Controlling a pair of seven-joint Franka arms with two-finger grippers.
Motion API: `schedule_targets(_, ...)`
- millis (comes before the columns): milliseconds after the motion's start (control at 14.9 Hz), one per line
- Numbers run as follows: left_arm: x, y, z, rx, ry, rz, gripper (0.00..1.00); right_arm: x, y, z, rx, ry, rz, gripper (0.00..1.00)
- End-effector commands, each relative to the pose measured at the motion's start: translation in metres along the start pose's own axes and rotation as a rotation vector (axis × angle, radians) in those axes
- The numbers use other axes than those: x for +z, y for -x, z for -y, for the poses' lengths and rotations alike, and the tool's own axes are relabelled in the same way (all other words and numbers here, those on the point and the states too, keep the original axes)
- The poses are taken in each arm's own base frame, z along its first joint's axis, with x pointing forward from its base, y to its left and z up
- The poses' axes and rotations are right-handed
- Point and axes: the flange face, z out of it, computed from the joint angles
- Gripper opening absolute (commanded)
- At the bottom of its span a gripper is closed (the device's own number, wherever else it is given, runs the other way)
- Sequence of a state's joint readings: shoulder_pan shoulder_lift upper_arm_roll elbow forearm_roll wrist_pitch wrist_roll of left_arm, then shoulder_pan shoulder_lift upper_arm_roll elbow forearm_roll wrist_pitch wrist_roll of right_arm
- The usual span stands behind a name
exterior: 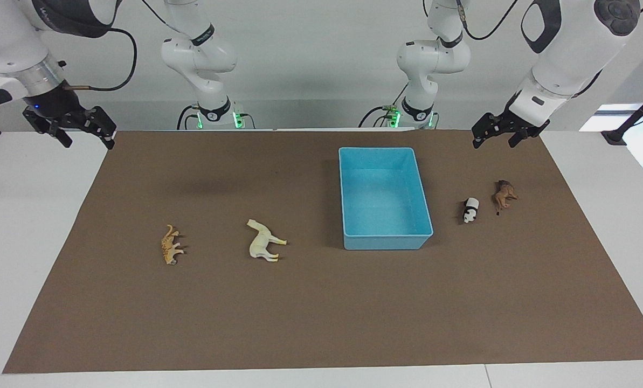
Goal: Put all toys into storage box
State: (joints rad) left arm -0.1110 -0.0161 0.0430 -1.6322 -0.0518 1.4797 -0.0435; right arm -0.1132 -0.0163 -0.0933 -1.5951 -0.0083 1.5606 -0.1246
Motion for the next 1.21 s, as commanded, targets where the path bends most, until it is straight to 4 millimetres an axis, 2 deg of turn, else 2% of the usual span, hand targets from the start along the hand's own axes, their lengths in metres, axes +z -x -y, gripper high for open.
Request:
schedule_targets(0, 0.001, 0.006, 0.001, -0.012, 0.004, -0.016, 1.00, -0.001, 0.004, -0.005, 0.007, -0.009, 0.008, 1.00)
schedule_targets(201, 0.001, 0.006, 0.001, -0.012, 0.004, -0.016, 1.00, -0.001, 0.006, -0.010, 0.012, -0.009, 0.007, 1.00)
schedule_targets(335, 0.001, 0.006, 0.001, -0.012, 0.004, -0.016, 1.00, 0.001, 0.006, -0.004, 0.000, 0.006, 0.013, 1.00)
schedule_targets(469, 0.001, 0.006, 0.001, -0.012, 0.004, -0.016, 1.00, 0.001, 0.006, -0.007, -0.001, 0.005, 0.006, 1.00)
schedule_targets(603, 0.001, 0.006, 0.003, -0.015, 0.003, -0.018, 1.00, 0.006, -0.002, 0.004, -0.027, 0.010, -0.017, 1.00)
schedule_targets(737, 0.000, 0.006, 0.005, -0.020, 0.004, -0.021, 1.00, 0.034, -0.015, 0.020, -0.059, 0.014, -0.028, 1.00)
schedule_targets(938, 0.001, 0.008, 0.005, -0.021, 0.004, -0.008, 1.00, 0.084, -0.047, 0.024, -0.100, 0.011, -0.033, 1.00)
schedule_targets(1139, 0.001, 0.007, 0.005, -0.037, 0.003, -0.021, 1.00, 0.132, -0.074, 0.045, -0.199, 0.018, -0.047, 1.00)
